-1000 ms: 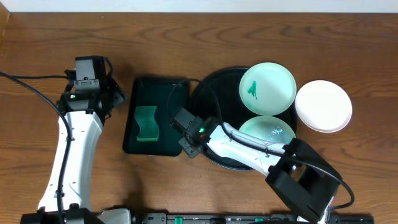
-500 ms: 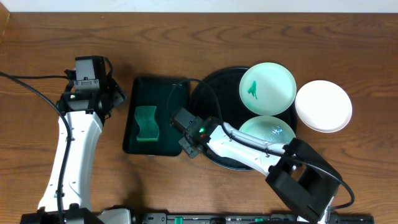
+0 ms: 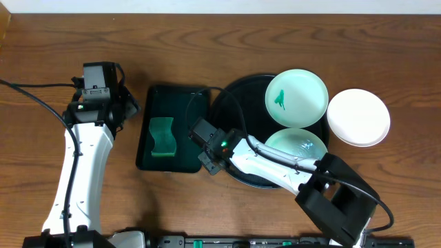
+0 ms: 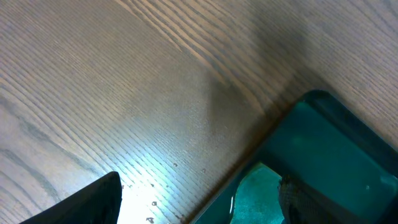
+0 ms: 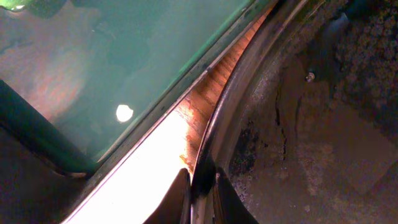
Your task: Clean dirty plates on tray and stack at the side
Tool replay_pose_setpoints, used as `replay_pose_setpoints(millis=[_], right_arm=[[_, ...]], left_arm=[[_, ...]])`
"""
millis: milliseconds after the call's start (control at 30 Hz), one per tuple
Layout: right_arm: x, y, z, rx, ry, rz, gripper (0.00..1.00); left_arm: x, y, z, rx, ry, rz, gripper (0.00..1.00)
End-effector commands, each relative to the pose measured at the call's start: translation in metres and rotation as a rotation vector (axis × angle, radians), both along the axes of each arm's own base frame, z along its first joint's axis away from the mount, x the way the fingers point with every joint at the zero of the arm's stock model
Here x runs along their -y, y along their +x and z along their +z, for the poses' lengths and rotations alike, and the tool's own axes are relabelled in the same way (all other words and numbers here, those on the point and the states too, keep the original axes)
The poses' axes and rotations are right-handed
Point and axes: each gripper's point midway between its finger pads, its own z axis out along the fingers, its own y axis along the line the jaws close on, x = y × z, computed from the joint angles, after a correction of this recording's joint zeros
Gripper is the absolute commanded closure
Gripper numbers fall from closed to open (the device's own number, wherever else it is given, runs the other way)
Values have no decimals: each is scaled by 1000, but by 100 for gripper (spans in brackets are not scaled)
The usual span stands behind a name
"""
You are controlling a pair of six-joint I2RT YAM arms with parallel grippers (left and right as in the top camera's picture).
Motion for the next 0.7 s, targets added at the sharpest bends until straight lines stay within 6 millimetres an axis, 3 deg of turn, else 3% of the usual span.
replay_pose_setpoints(millis=[0,667], right_arm=[[-18,-24,0,-90,66,84,99],[-21,-28,1,-105,80,104,99]], left_arm=[[-3,2,4,6,11,4,20],[-3,2,4,6,11,4,20]])
